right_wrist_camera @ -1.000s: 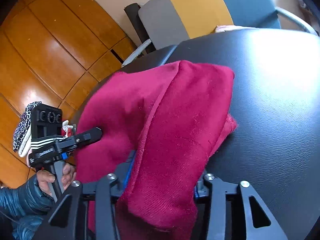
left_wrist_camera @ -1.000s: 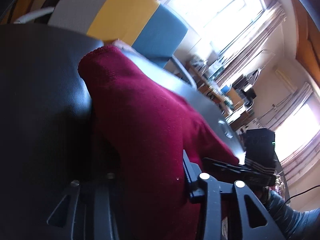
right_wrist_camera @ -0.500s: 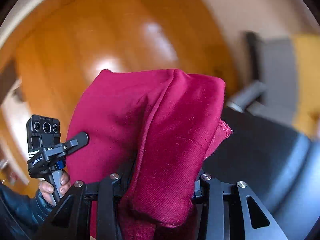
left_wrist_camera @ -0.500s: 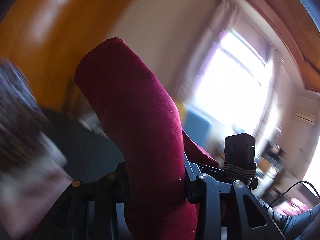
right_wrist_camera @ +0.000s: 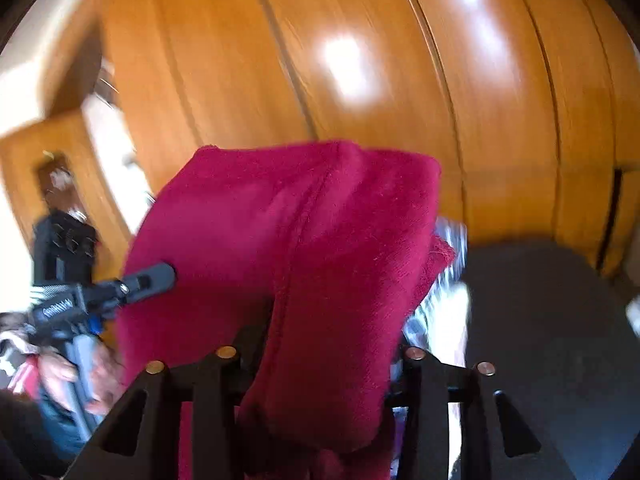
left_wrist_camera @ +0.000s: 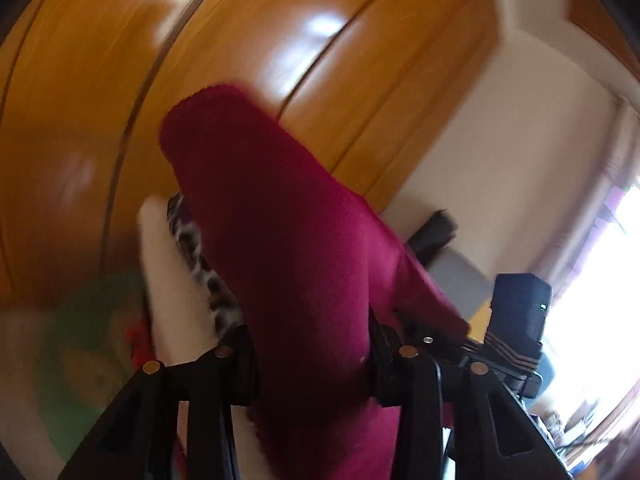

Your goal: Fold clothes

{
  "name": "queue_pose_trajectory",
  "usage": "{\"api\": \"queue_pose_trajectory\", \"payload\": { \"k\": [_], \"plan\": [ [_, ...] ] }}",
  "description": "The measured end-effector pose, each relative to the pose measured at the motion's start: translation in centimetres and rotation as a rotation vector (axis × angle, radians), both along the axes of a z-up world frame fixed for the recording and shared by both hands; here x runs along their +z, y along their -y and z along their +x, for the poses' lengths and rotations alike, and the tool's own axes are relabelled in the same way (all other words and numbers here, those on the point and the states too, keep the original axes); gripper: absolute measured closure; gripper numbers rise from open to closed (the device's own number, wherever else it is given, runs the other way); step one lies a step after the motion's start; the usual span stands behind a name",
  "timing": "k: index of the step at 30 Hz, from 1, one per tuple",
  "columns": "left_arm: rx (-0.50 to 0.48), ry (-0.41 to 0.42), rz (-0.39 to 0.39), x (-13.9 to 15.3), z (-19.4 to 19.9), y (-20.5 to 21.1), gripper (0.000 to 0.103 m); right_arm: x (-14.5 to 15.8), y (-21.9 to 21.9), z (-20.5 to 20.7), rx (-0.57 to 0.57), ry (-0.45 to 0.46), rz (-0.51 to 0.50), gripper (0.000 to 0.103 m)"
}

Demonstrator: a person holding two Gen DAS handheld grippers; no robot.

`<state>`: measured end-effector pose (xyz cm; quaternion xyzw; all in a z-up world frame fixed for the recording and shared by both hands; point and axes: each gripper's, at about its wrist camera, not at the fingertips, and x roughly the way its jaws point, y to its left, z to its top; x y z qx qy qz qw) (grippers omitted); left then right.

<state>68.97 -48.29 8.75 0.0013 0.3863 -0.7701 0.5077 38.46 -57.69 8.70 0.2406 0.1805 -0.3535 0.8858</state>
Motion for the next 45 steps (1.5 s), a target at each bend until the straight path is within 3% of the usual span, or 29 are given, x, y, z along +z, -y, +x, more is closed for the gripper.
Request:
{"api": "queue_pose_trajectory", "payload": {
  "k": [2, 4, 6, 8, 10, 12, 17, 20, 22, 25, 28, 32, 37, 40, 42, 45],
  "plan": [
    [0.02, 0.002, 0.0, -0.8, 0.5, 0.9, 0.06, -2.4, 1.1, -0.4, -0.003, 0.068, 0.03, 0.056],
    [0.036, 0.053, -0.024, 0.1, -0.2, 0.7, 0.059, -3.1, 1.1, -0.8, -0.01, 0.143, 0.031, 0.056],
    [0.033, 0.091, -0.035, 0.8, -0.9, 0.4, 0.056, -2.8, 0.9, -1.0, -0.026, 0.134, 0.019, 0.052],
    [0.037, 0.091, -0.031, 1.2, -0.9, 0.4, 0.05, -2.5, 1.4, -1.8, -0.045, 0.125, 0.016, 0.044],
    [0.071, 0.127, -0.048, 1.8, -1.1, -0.1, 0.046, -1.7, 0.6, -2.9, -0.094, 0.112, -0.012, 0.026],
    [0.114, 0.176, -0.07, 2.5, -1.8, -1.1, 0.043, -1.0, -0.7, -4.1, -0.139, 0.102, -0.061, 0.022],
    [0.199, 0.255, -0.103, 3.1, -3.6, -2.7, 0.039, 1.9, -4.5, -7.8, -0.247, 0.024, -0.29, 0.022],
    [0.214, 0.286, -0.11, 3.4, -5.3, -4.0, 0.038, 2.8, -6.8, -7.9, -0.183, 0.039, -0.363, 0.023],
    [0.217, 0.291, -0.095, 3.6, -5.1, -3.4, 0.037, 3.0, -7.9, -6.6, -0.11, -0.001, -0.399, 0.03],
    [0.232, 0.286, -0.08, 4.3, -5.1, -3.2, 0.035, 2.1, -7.5, -3.8, -0.044, -0.09, -0.377, 0.041],
    [0.274, 0.289, -0.076, 5.1, -4.1, -3.0, 0.035, -1.3, -3.0, -1.4, -0.046, -0.214, -0.277, 0.043],
    [0.442, 0.334, -0.174, 7.3, -3.5, -5.9, 0.037, -2.7, -1.1, -0.7, -0.085, -0.189, -0.231, 0.043],
    [0.315, 0.344, -0.282, 8.7, -6.6, -7.4, 0.036, -3.3, -0.5, 0.8, -0.086, -0.193, -0.229, 0.043],
    [0.242, 0.353, -0.178, 6.8, -7.9, -4.3, 0.036, -2.3, -1.8, 0.3, -0.102, -0.192, -0.229, 0.044],
    [0.269, 0.405, -0.129, 5.3, -8.5, -2.7, 0.037, -2.5, -0.5, 0.2, -0.119, -0.199, -0.227, 0.044],
    [0.296, 0.421, -0.111, 5.1, -9.2, -2.3, 0.037, -2.3, -0.7, 0.1, -0.136, -0.198, -0.229, 0.043]
  ]
}}
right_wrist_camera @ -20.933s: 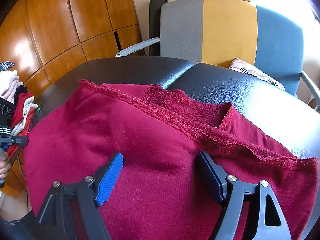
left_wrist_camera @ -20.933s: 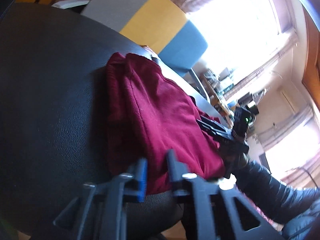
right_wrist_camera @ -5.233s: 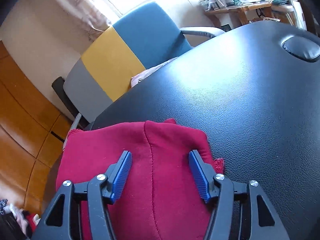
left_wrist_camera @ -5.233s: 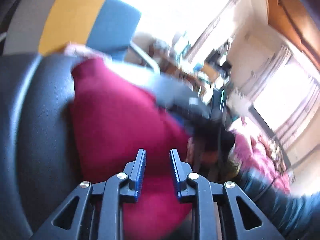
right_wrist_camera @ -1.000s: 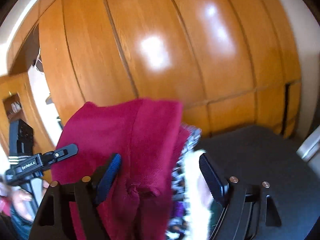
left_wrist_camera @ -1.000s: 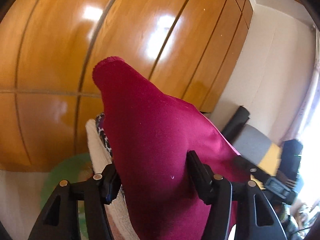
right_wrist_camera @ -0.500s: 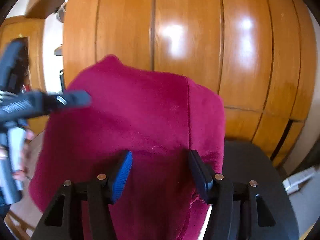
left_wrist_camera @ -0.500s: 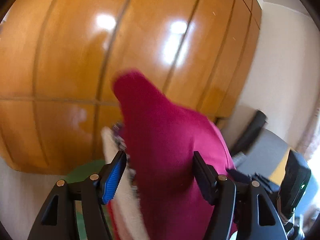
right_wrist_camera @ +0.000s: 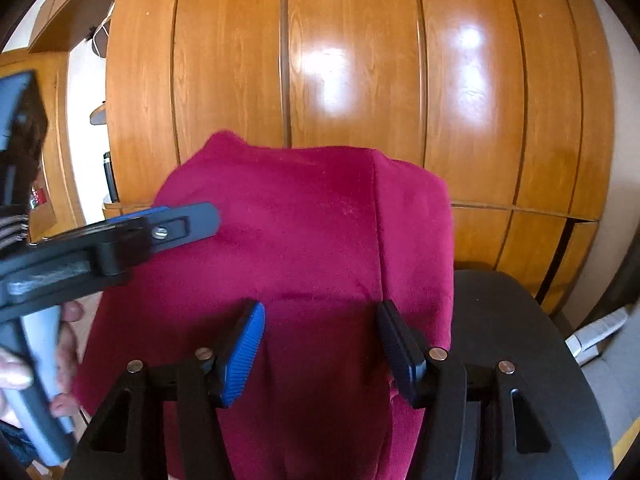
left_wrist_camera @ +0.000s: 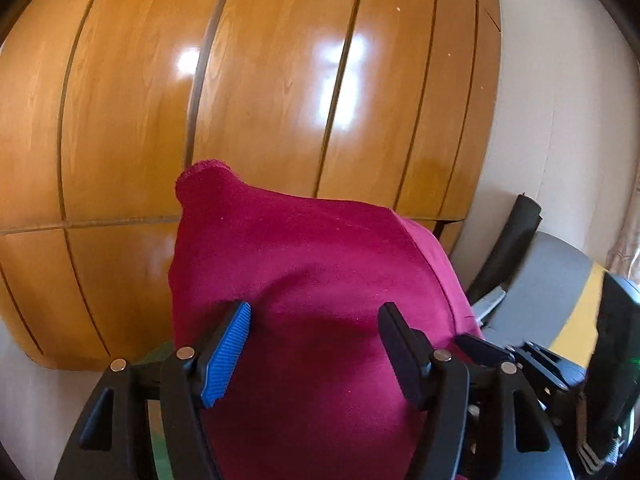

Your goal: Fold clothes

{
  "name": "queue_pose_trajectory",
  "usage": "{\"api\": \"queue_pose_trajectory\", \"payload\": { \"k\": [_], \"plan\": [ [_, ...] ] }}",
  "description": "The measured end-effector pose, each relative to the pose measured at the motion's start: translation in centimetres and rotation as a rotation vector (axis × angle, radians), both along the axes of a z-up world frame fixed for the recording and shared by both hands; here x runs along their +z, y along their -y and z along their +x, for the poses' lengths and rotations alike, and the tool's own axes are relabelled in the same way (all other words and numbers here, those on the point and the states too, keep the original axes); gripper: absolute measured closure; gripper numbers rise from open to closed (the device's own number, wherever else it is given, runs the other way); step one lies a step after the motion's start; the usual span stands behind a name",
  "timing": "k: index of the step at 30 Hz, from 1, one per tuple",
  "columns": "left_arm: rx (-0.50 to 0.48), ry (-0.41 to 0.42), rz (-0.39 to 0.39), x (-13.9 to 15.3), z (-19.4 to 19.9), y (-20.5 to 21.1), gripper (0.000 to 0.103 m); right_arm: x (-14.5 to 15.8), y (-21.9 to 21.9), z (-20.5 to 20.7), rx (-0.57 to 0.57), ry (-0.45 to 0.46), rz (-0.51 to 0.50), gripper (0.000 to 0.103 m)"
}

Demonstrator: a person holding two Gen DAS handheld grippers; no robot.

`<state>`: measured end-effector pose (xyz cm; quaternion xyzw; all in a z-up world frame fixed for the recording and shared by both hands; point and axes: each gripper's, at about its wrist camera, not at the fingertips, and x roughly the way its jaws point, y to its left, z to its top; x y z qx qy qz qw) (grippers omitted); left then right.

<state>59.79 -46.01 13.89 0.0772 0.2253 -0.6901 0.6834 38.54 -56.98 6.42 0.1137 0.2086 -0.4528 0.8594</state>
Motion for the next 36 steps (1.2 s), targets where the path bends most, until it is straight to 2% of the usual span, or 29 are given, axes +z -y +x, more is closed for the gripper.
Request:
{"api": "queue_pose_trajectory", "payload": {
  "k": [3, 6, 10, 12, 13, 16, 20, 22, 28, 30, 36],
  "plan": [
    [0.005, -0.013, -0.019, 0.7, -0.6, -0.4, 0.036, 0.6, -0.8, -0.1, -0.017, 0.009, -0.018, 0.04],
    [0.031, 0.008, -0.042, 1.3, -1.2, -1.9, 0.034, 1.4, -2.1, -0.3, -0.043, 0.016, -0.046, 0.032],
    [0.141, 0.125, -0.078, 1.8, -2.6, -3.6, 0.031, 2.8, -4.9, -0.6, -0.115, 0.016, -0.096, 0.022],
    [0.179, 0.164, -0.097, 1.8, -3.0, -4.3, 0.026, 3.2, -5.3, -1.0, -0.153, 0.019, -0.117, 0.018],
    [0.191, 0.173, -0.105, 1.9, -3.3, -4.6, 0.021, 3.3, -5.6, -1.1, -0.168, 0.016, -0.123, 0.015],
    [0.229, 0.184, -0.116, 1.8, -3.6, -5.7, 0.02, 3.5, -6.2, -1.3, -0.207, 0.004, -0.138, 0.011],
    [0.289, 0.181, -0.089, 0.8, -3.7, -6.8, 0.02, 3.4, -7.1, -1.5, -0.233, 0.002, -0.149, 0.01],
    [0.31, 0.185, -0.1, 1.6, -3.6, -7.4, 0.02, 3.7, -7.5, -1.7, -0.236, 0.008, -0.155, 0.007],
    [0.26, 0.198, -0.127, 3.8, -4.8, -8.0, 0.02, 3.8, -9.7, -1.7, -0.235, 0.019, -0.172, 0.004],
    [0.274, 0.209, -0.154, 4.4, -5.1, -9.0, 0.025, 3.6, -10.3, -1.6, -0.234, 0.02, -0.178, 0.003],
    [0.272, 0.218, -0.155, 4.3, -5.4, -11.1, 0.029, 3.0, -12.1, -1.3, -0.242, 0.006, -0.194, 0.002]
  ]
}}
